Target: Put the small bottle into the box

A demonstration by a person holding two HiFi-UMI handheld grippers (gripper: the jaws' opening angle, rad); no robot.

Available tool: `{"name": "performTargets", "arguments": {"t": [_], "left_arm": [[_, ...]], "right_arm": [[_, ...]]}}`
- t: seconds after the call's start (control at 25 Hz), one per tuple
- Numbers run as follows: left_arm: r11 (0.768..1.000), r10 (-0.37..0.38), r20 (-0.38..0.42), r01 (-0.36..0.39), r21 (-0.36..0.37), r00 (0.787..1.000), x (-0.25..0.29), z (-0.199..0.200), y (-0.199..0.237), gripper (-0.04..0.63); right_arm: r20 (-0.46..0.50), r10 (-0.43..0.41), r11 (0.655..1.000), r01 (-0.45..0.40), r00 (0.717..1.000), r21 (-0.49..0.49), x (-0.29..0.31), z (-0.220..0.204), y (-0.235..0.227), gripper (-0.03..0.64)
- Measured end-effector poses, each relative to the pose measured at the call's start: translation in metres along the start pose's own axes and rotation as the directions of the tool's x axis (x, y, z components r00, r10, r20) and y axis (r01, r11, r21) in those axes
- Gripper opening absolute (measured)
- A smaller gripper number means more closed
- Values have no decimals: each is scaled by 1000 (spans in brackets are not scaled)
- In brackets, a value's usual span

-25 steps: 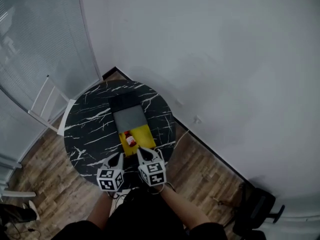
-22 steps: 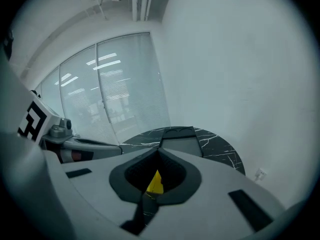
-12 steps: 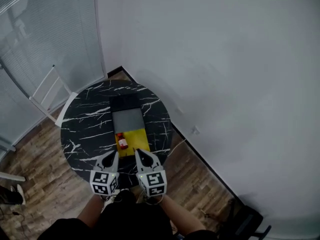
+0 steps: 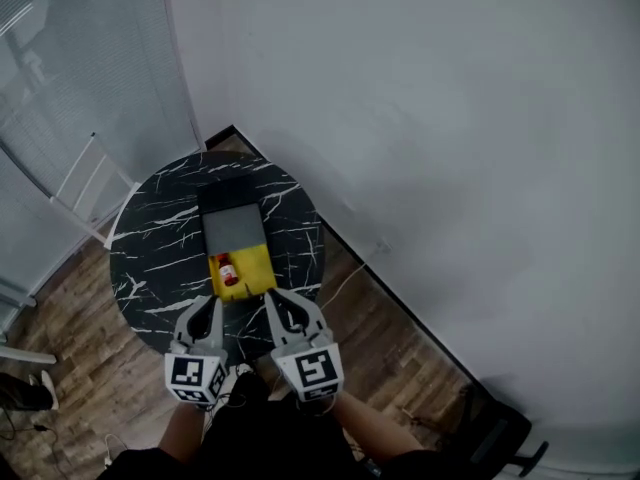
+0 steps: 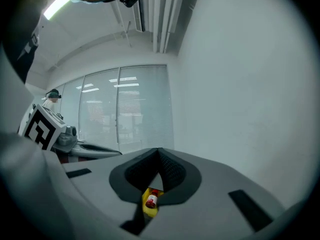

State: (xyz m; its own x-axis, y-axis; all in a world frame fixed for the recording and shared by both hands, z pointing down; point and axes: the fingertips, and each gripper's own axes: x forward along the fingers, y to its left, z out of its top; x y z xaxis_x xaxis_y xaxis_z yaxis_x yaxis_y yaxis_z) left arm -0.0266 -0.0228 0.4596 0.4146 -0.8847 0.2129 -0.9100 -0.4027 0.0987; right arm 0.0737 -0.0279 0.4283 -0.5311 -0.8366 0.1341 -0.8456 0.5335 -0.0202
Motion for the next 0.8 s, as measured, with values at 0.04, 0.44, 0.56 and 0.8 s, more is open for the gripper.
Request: {"name": "performTargets", "arguments": {"t": [0.04, 0.44, 0.56, 0.8], "left_arm": [[1000, 8, 11, -8, 3, 1000, -3, 4, -5, -2], [995, 95, 118, -98, 24, 988, -45, 47, -36, -2], [990, 136, 134, -139, 14, 982, -62, 48, -40, -2], [981, 181, 173, -190, 37, 968, -84, 51, -49, -2]], "right_arm": [[16, 4, 1000, -4, 1000, -10, -5, 6, -1, -6], [135, 85, 992, -71, 987, -103, -49, 56, 6, -5], [158, 113, 988, -94, 981, -126, -62, 65, 14, -5], [181, 152, 985, -134, 972, -107, -77, 66, 22, -5]]}}
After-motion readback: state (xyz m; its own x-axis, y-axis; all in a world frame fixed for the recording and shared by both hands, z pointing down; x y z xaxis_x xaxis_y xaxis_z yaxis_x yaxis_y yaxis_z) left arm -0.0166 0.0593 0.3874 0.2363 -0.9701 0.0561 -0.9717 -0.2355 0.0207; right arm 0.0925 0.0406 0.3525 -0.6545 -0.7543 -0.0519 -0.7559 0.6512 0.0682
